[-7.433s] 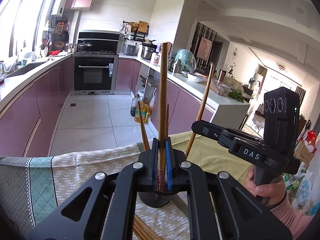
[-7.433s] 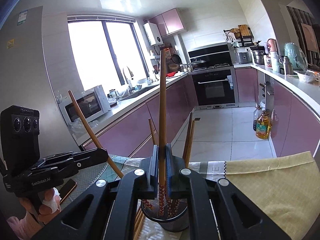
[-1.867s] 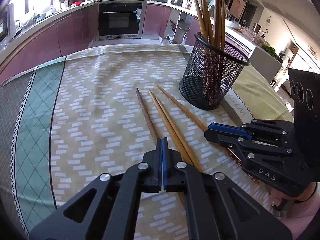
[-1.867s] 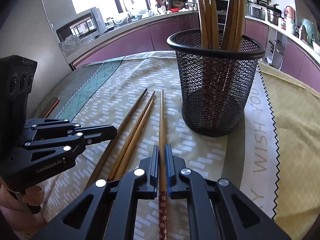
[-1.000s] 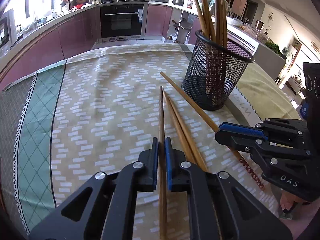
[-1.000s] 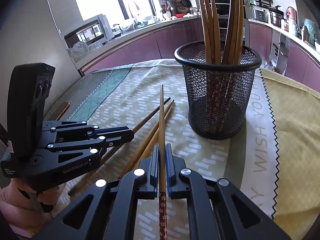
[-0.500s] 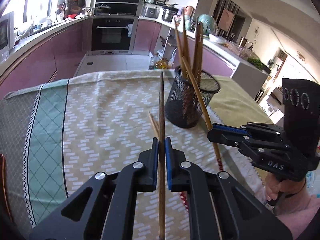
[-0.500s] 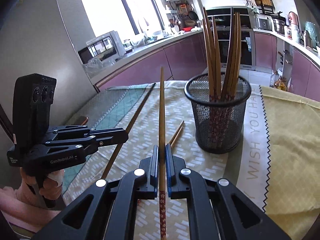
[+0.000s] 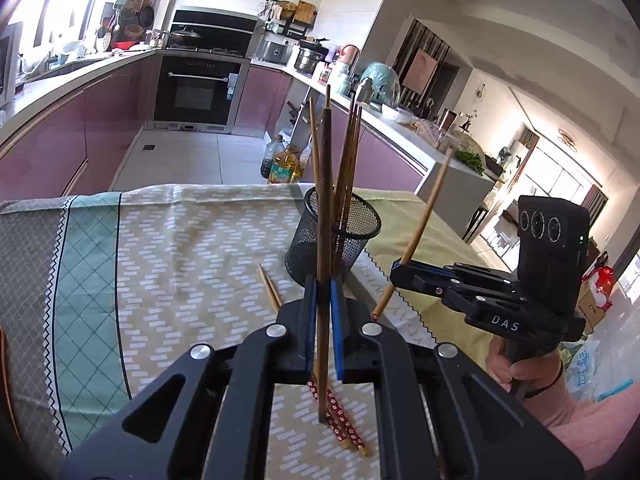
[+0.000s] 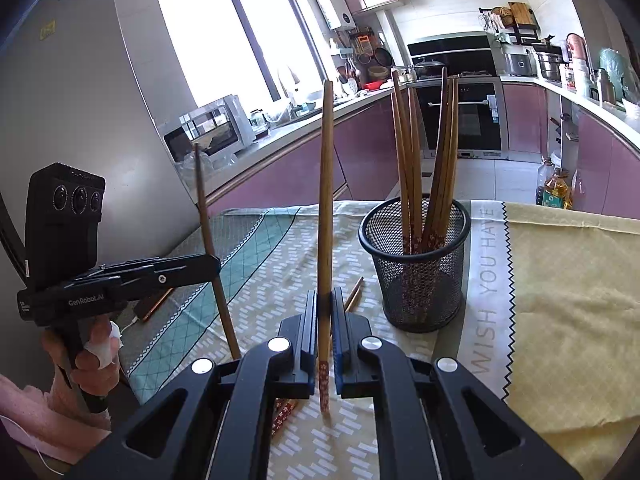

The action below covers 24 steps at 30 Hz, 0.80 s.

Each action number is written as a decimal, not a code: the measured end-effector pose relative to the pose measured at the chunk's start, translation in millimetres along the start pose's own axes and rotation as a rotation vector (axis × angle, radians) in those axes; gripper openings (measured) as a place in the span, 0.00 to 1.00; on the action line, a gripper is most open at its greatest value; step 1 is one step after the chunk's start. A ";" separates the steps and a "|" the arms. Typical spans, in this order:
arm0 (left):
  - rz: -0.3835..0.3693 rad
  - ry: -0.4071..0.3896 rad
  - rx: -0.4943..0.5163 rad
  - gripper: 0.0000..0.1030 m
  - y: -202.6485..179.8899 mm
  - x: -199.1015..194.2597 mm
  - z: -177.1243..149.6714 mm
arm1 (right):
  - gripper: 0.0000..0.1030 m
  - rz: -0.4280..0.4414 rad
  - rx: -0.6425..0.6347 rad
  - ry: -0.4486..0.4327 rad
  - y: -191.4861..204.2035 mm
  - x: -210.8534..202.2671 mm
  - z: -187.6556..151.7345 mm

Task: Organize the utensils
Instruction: 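Carry both chopsticks upright over the mesh cup and insert them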

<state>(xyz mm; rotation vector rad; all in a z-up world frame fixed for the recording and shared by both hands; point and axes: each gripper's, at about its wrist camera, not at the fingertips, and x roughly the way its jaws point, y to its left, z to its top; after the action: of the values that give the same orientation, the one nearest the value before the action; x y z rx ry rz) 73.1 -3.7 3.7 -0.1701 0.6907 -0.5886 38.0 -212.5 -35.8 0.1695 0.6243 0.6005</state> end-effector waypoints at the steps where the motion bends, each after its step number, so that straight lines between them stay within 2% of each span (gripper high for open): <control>1: -0.002 -0.004 -0.001 0.07 -0.3 -1.1 1.3 | 0.06 0.000 0.000 -0.004 -0.3 -1.0 0.7; 9: -0.017 -0.032 0.010 0.07 -8.4 1.4 7.0 | 0.06 -0.001 0.000 -0.027 -0.7 -5.2 6.1; 17: 0.016 -0.035 0.053 0.07 -22.3 9.7 11.5 | 0.05 -0.008 -0.003 -0.040 -3.3 -8.9 9.7; 24: 0.010 -0.039 0.063 0.07 -24.2 13.7 14.3 | 0.06 -0.019 -0.007 -0.052 -4.5 -13.3 13.5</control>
<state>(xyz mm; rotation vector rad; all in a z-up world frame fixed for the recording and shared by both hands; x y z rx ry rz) 79.8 -32.0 15.2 -0.1192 0.6345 -0.5953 39.6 -223.5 -19.9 0.1715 0.5729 0.5782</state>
